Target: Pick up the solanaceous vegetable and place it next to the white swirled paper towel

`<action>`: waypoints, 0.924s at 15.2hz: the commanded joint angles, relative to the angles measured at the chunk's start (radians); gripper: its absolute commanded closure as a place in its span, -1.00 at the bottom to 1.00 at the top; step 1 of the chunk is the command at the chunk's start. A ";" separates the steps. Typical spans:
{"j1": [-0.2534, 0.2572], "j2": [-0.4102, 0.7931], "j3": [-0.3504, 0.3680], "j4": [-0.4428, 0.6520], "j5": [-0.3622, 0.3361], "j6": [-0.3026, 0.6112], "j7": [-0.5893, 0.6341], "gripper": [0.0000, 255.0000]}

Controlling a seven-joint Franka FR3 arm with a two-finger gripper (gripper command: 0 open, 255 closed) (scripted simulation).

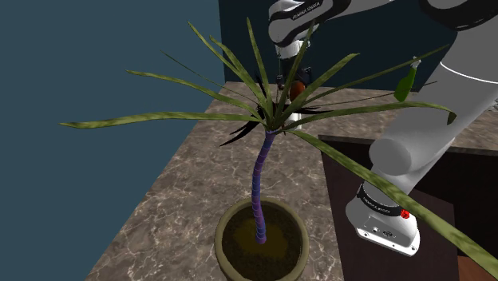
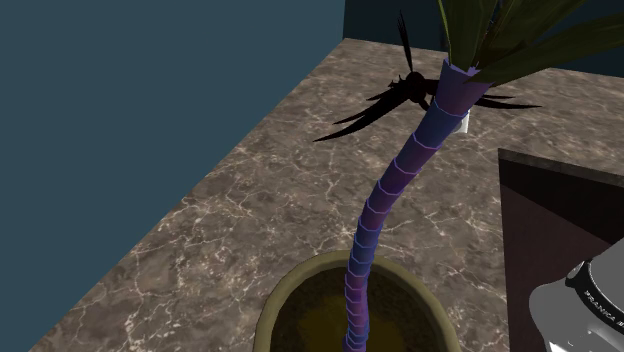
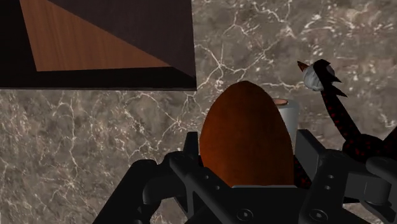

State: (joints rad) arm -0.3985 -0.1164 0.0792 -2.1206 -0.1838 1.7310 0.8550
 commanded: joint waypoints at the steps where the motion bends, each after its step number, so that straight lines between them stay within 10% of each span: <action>1: -0.024 -0.003 -0.028 -0.004 -0.017 0.010 -0.047 1.00; 14: -0.175 0.104 -0.197 0.107 -0.101 0.077 -0.332 1.00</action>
State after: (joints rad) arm -0.5595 -0.0221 -0.1025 -2.0254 -0.2791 1.8019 0.5514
